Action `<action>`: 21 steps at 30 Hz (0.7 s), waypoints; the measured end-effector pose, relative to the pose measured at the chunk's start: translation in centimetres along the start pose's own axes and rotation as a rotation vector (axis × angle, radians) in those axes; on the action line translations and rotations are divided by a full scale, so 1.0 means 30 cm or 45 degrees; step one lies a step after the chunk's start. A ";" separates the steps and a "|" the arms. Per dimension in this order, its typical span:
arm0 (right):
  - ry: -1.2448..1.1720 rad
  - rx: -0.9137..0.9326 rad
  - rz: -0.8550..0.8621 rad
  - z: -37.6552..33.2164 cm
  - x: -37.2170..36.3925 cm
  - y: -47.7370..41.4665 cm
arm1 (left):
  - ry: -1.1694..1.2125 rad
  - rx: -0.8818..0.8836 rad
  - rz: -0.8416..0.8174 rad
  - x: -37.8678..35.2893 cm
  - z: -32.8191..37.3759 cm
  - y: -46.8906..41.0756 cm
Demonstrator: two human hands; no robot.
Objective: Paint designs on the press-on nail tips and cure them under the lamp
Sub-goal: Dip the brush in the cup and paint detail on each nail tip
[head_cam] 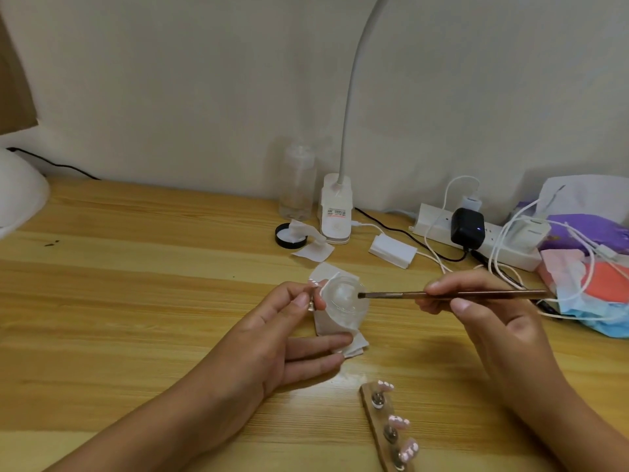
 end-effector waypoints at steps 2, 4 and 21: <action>0.001 -0.012 -0.007 0.007 0.006 0.001 | 0.010 0.001 0.004 0.002 0.000 0.001; -0.005 -0.024 0.006 0.012 0.017 -0.003 | 0.021 0.000 0.004 0.002 0.002 0.002; -0.149 -0.194 0.208 0.025 0.007 0.007 | 0.017 -0.011 0.003 -0.001 0.007 0.005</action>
Point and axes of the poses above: each hand's wrist, its own y-axis away from the middle knuckle, its own x-axis out of the back of the hand, z = x × y, the point moved 10 cm from there along -y, towards the middle knuckle, and after that the axes turned 12 degrees about z, right-handed, at the moved point
